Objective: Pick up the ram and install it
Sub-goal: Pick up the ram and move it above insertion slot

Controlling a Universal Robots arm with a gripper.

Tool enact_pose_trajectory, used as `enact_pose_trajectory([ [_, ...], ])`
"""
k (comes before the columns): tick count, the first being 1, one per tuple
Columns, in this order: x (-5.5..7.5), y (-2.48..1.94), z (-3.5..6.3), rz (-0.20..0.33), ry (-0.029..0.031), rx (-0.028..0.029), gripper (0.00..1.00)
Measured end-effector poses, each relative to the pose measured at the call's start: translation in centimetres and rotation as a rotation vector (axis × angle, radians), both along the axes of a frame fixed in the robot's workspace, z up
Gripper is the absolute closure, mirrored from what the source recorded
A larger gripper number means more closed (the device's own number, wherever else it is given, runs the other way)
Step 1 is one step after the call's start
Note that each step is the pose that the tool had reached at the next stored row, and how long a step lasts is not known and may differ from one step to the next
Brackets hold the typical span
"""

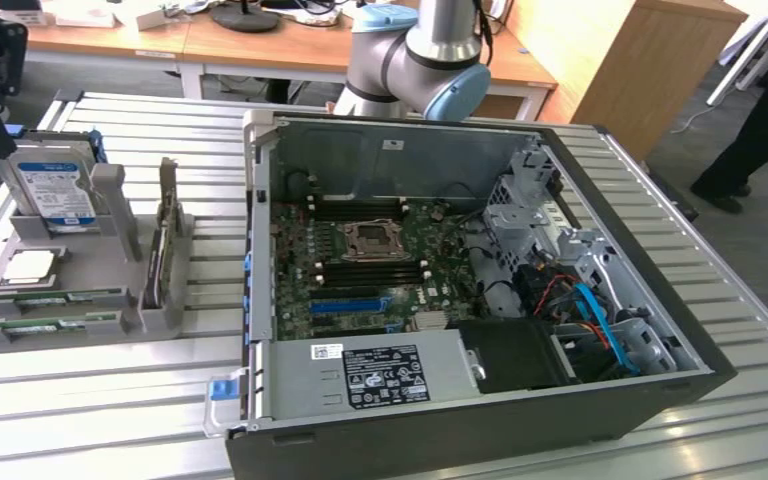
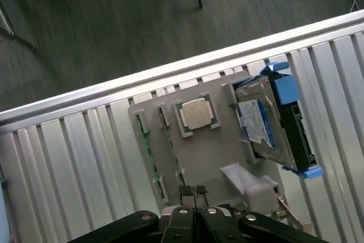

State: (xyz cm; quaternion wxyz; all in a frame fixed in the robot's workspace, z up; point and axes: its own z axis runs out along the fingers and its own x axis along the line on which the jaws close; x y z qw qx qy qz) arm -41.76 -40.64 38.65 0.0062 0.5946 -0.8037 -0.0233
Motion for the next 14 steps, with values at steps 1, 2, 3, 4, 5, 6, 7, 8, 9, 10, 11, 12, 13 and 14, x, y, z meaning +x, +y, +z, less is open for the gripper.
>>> enact_pose_trajectory([
  [1, 0.00, 0.00, -0.01, 0.018, 0.0000, 0.0000, 0.89],
  [2, 0.00, 0.00, -0.02, 0.038, 0.0000, 0.0000, 0.89],
  [3, 0.00, 0.00, -0.03, 0.056, 0.0000, 0.0000, 0.89],
  [4, 0.00, 0.00, -0.03, 0.074, 0.0001, 0.0000, 0.89],
  [5, 0.00, 0.00, -0.05, 0.092, 0.0000, 0.0000, 0.89],
  [6, 0.00, 0.00, -0.06, 0.110, 0.0000, 0.0001, 0.89],
  [7, 0.00, 0.00, -0.06, 0.127, 0.0001, 0.0000, 0.89],
  [8, 0.00, 0.00, -0.08, 0.146, 0.0000, 0.0000, 0.89],
  [9, 0.00, 0.00, -0.08, 0.164, 0.0000, 0.0000, 0.89],
  [10, 0.00, 0.00, -0.09, 0.182, 0.0001, 0.0000, 0.89],
  [11, 0.00, 0.00, -0.11, 0.201, -0.0001, 0.0000, 0.89],
  [12, 0.00, 0.00, -0.11, 0.218, 0.0000, 0.0000, 0.89],
  [13, 0.00, 0.00, -0.11, 0.228, 0.0001, 0.0000, 0.89],
  [14, -0.01, 0.00, -0.10, 0.229, 0.0002, -0.0001, 0.89],
])
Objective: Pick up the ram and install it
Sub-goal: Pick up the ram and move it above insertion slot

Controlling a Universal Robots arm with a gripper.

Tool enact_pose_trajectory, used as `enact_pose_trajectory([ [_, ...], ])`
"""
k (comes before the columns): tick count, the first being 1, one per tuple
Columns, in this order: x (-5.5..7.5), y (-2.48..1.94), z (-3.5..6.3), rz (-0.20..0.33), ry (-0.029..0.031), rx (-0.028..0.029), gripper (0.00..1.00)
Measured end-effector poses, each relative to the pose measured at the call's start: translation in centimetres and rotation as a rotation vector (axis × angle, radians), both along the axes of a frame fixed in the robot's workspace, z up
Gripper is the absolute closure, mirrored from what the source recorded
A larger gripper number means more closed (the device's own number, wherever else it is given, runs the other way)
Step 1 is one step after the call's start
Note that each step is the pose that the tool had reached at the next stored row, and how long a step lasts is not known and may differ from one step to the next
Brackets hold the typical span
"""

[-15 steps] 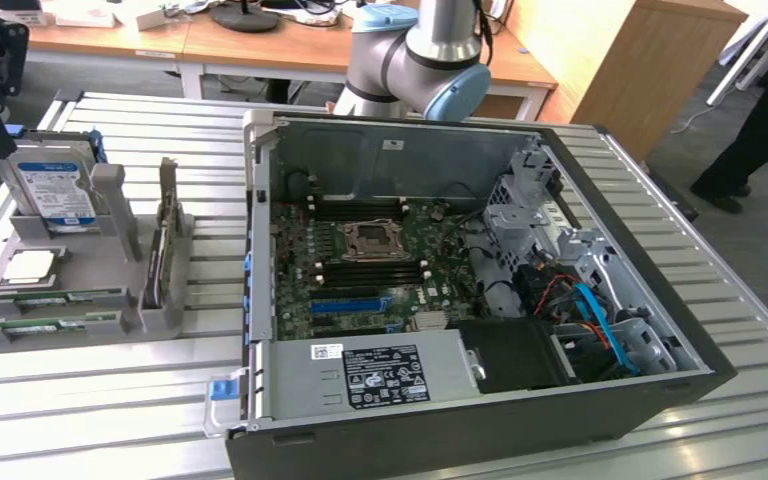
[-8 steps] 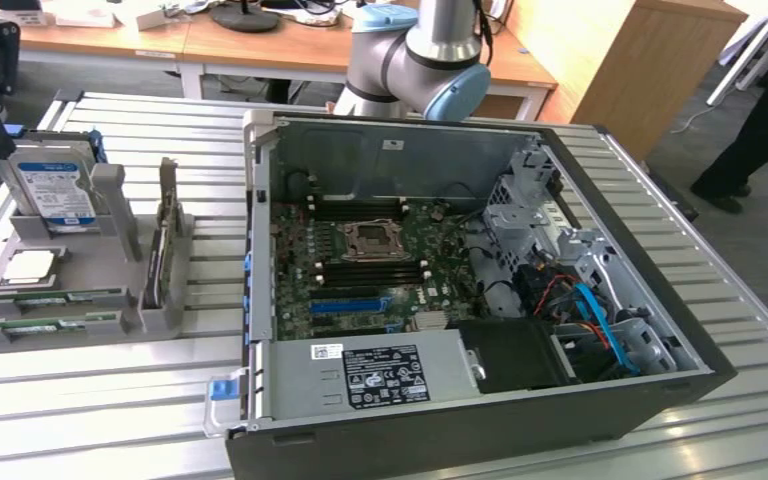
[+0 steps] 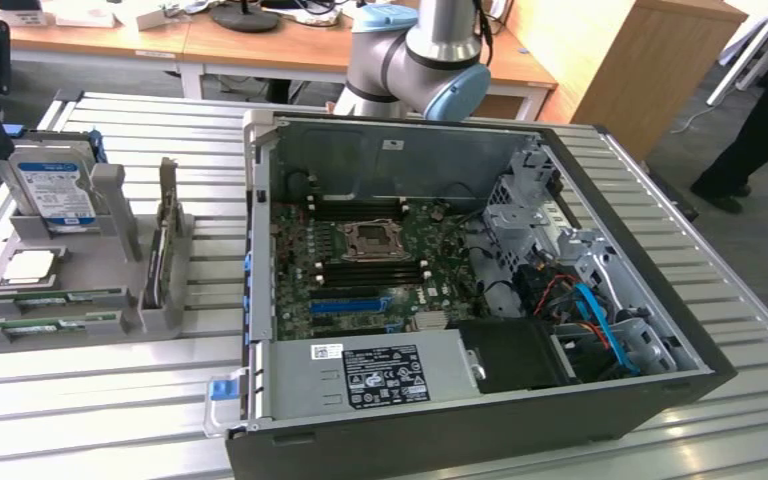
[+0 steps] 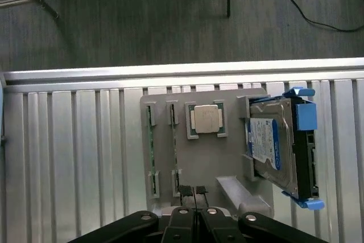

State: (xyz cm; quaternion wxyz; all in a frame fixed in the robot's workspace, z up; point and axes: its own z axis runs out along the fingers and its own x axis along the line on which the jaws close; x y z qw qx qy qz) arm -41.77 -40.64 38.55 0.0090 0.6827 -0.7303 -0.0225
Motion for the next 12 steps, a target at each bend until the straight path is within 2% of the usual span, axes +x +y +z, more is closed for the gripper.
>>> enact_pose_trajectory([
  [5, 0.01, 0.00, -0.02, 0.006, -0.0002, 0.0001, 0.89],
  [12, 0.01, 0.00, -0.09, 0.093, -0.0002, 0.0001, 0.89],
])
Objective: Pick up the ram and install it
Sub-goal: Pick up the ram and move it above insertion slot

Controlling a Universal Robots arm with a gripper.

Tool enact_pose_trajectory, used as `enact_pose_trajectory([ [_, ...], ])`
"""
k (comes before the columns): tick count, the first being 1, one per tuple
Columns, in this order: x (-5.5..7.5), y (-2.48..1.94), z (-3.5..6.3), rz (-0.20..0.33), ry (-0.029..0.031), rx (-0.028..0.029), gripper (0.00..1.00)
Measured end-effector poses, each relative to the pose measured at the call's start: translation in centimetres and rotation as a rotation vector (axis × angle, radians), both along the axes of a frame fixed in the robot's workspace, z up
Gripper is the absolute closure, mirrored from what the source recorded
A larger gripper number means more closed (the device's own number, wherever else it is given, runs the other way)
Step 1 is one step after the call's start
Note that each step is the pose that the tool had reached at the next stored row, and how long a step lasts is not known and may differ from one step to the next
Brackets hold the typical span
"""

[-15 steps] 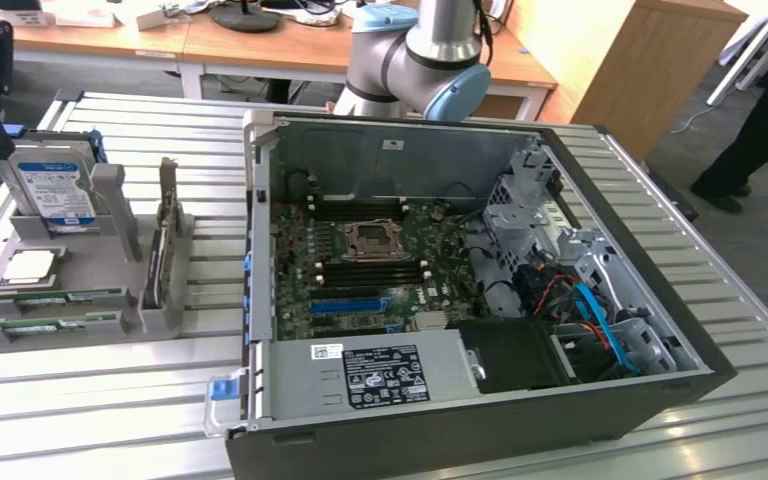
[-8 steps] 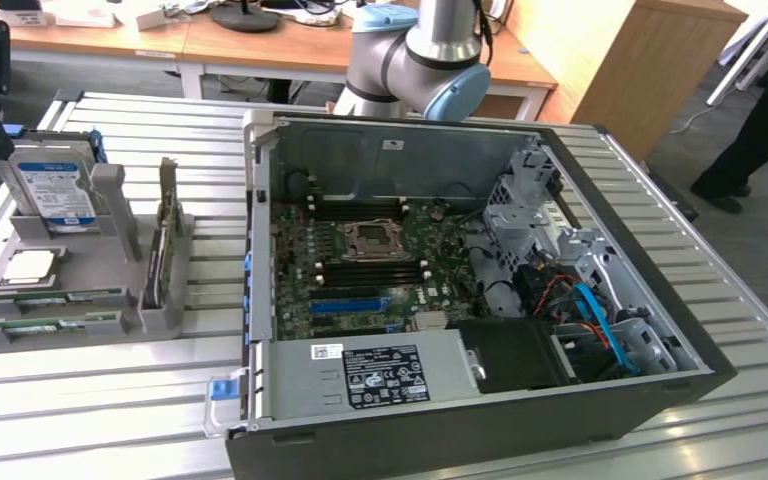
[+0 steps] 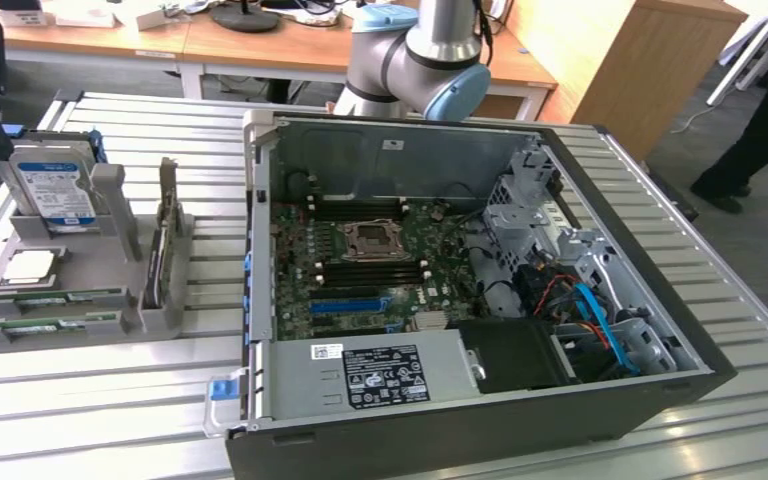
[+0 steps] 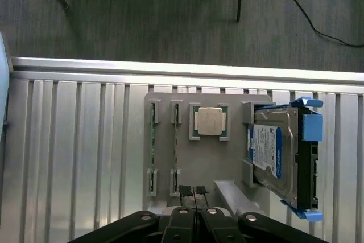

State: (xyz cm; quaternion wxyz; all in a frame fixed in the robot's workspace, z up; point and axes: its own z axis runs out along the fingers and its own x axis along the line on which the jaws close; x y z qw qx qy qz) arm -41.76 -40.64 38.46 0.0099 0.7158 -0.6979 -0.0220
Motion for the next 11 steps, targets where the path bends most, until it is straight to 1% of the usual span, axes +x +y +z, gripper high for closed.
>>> enact_pose_trajectory([
  [2, 0.00, 0.00, -0.01, 0.028, 0.0001, 0.0000, 0.89],
  [3, 0.00, 0.00, -0.01, 0.034, 0.0001, 0.0000, 0.89],
  [11, 0.00, 0.00, -0.02, 0.034, 0.0001, 0.0000, 0.89],
])
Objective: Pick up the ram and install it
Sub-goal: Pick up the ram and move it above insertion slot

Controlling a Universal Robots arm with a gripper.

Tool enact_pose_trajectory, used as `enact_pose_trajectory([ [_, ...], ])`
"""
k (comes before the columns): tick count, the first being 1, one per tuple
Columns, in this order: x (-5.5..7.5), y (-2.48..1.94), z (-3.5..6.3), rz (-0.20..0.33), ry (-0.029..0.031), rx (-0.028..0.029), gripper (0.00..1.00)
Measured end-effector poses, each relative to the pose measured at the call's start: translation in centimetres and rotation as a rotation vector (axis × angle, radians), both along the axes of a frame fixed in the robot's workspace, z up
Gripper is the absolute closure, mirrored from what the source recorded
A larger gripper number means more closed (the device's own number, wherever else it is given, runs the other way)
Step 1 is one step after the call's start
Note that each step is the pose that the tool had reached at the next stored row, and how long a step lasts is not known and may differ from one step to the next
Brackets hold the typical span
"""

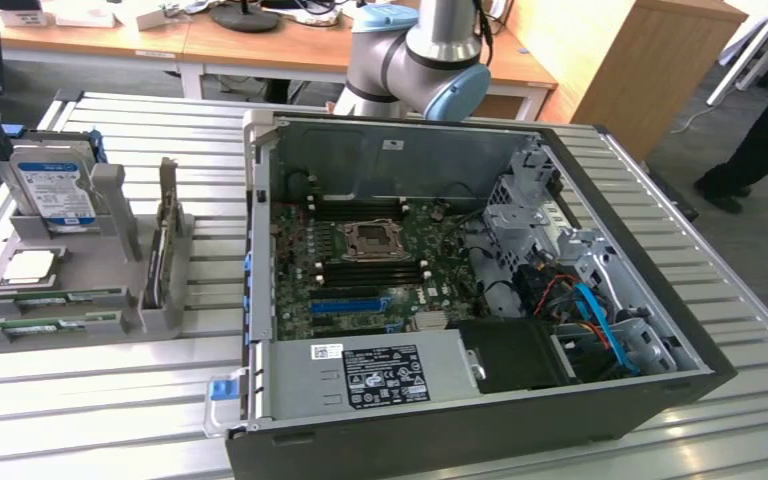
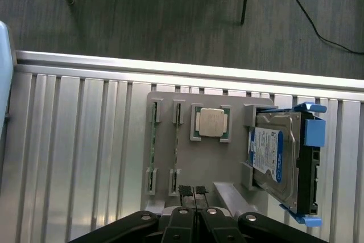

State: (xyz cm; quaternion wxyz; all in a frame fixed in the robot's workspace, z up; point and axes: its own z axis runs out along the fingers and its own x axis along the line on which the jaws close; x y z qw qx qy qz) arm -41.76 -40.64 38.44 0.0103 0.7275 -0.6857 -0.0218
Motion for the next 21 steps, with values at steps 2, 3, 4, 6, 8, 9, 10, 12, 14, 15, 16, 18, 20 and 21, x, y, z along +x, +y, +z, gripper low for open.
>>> enact_pose_trajectory([
  [2, 0.00, 0.00, -0.01, -0.004, 0.0001, -0.0001, 0.89],
  [3, 0.00, 0.00, -0.01, -0.006, 0.0001, -0.0001, 0.89],
  [4, 0.00, 0.00, -0.01, -0.006, 0.0001, 0.0000, 0.89],
  [6, 0.00, 0.00, -0.02, -0.006, 0.0000, 0.0000, 0.89],
  [8, 0.00, 0.00, -0.02, -0.006, 0.0000, 0.0000, 0.89],
  [9, 0.00, 0.00, -0.02, -0.006, 0.0000, 0.0000, 0.89],
  [10, 0.00, 0.00, -0.02, -0.006, 0.0000, 0.0001, 0.89],
  [12, 0.00, 0.00, -0.02, -0.006, 0.0000, 0.0000, 0.89],
  [14, 0.00, 0.00, -0.02, -0.006, 0.0000, 0.0000, 0.89],
  [15, 0.00, 0.00, -0.02, -0.006, 0.0001, 0.0000, 0.89],
  [16, 0.00, 0.00, -0.02, -0.006, 0.0000, 0.0000, 0.89],
  [18, 0.00, 0.00, -0.02, -0.006, 0.0000, 0.0001, 0.83],
  [20, 0.00, 0.00, -0.02, -0.006, 0.0000, 0.0000, 0.77],
  [21, 0.00, 0.00, -0.02, -0.006, 0.0000, 0.0001, 0.70],
])
